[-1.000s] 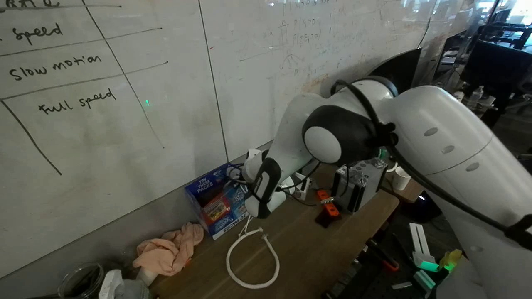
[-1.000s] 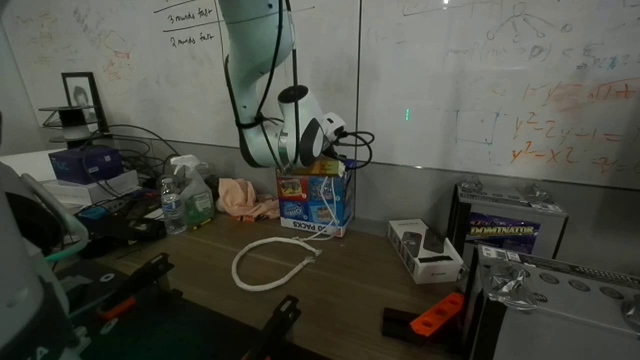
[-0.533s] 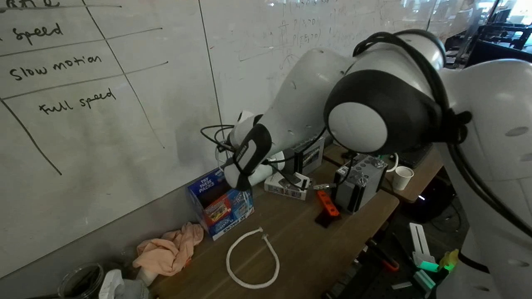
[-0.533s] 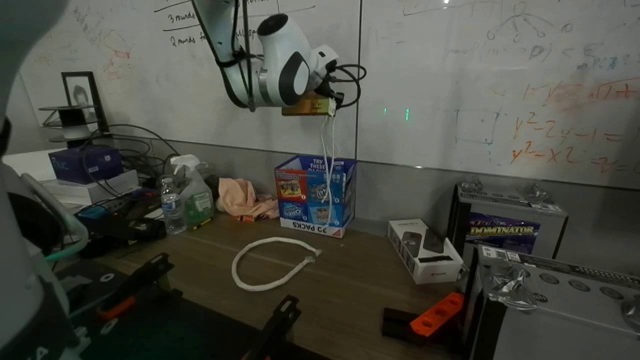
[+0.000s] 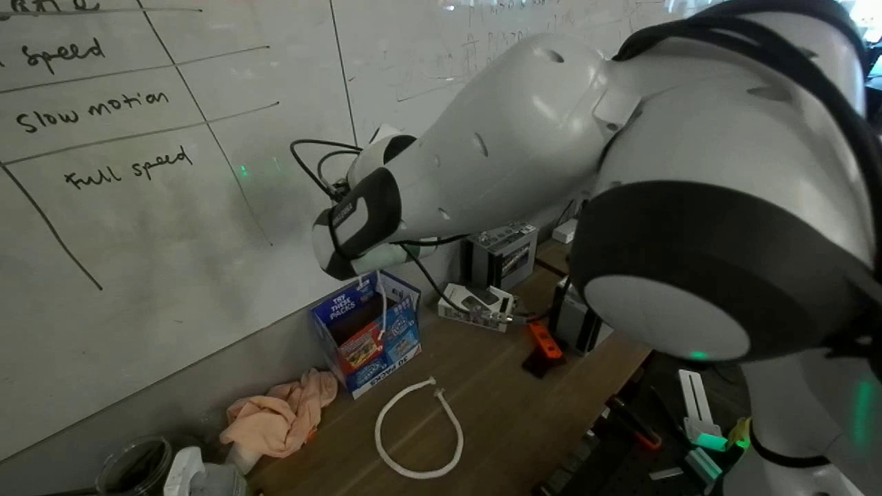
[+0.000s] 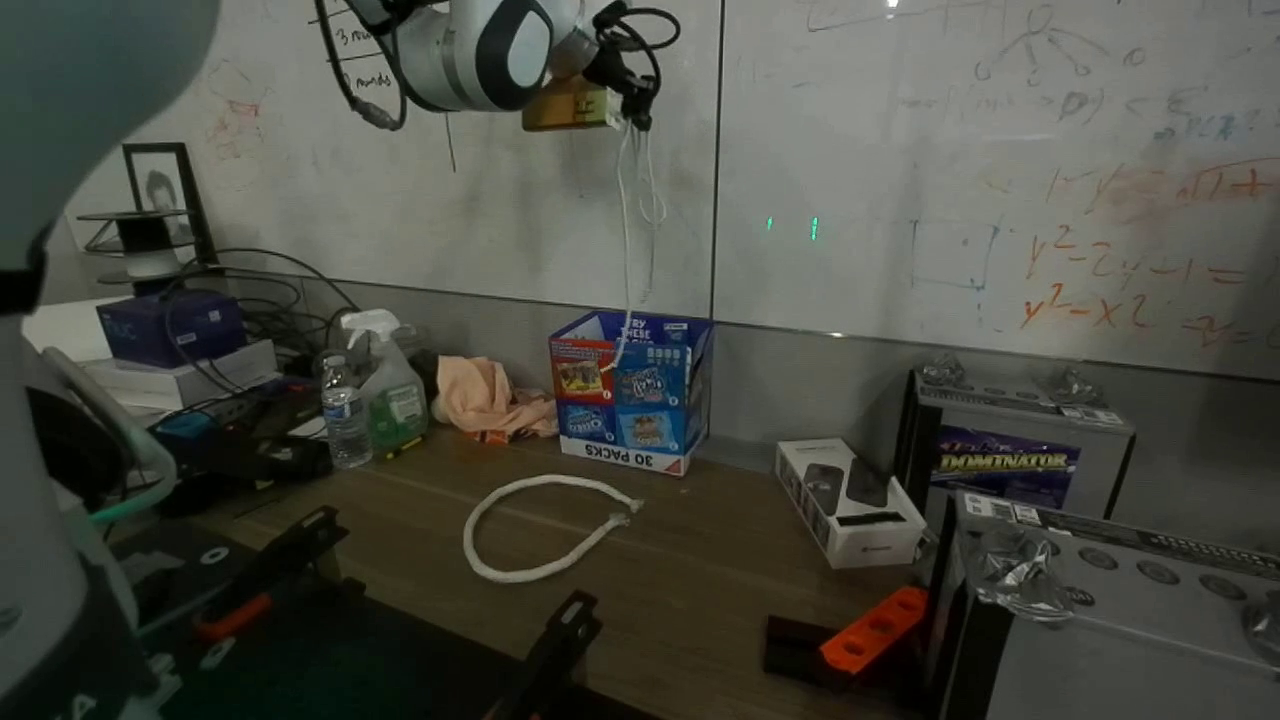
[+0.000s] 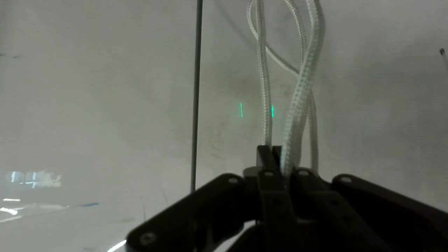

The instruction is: Put the strings in the blue box

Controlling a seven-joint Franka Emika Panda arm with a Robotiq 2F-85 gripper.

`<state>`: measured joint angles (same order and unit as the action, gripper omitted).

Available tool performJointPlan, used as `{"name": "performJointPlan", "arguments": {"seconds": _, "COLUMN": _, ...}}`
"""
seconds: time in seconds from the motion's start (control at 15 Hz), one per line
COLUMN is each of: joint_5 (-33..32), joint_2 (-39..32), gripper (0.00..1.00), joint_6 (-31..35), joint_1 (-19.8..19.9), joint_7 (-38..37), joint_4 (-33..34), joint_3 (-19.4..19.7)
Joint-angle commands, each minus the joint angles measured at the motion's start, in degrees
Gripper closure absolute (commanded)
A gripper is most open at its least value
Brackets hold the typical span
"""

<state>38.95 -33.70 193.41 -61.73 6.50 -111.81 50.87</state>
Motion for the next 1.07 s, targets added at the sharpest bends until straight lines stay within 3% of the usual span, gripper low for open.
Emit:
{"name": "performJointPlan", "arguments": {"seconds": 0.0, "joint_5": 5.77, "joint_2": -6.89, "gripper": 0.96, "joint_6": -4.57, "joint_1": -10.88, "joint_7": -2.30, "joint_4": 3.52, "joint_3": 12.91}}
{"name": "performJointPlan", "arguments": {"seconds": 0.27, "joint_5": 7.99, "joint_2": -14.01, "gripper": 0.96, "joint_6": -9.56, "joint_1": -17.33, "joint_7": -7.28, "joint_4": 5.71, "joint_3": 21.77}}
{"name": "performJointPlan", "arguments": {"seconds": 0.47, "joint_5": 7.41, "joint_2": -17.99, "gripper": 0.96, "joint_6": -12.34, "joint_1": -18.34, "joint_7": -11.49, "joint_4": 7.23, "joint_3": 24.35}}
{"name": "performJointPlan", "arguments": {"seconds": 1.0, "joint_5": 6.22, "joint_2": -25.48, "gripper": 0.96, "joint_6": -14.09, "joint_1": -12.14, "joint_7": -16.04, "joint_4": 9.51, "joint_3": 19.34}}
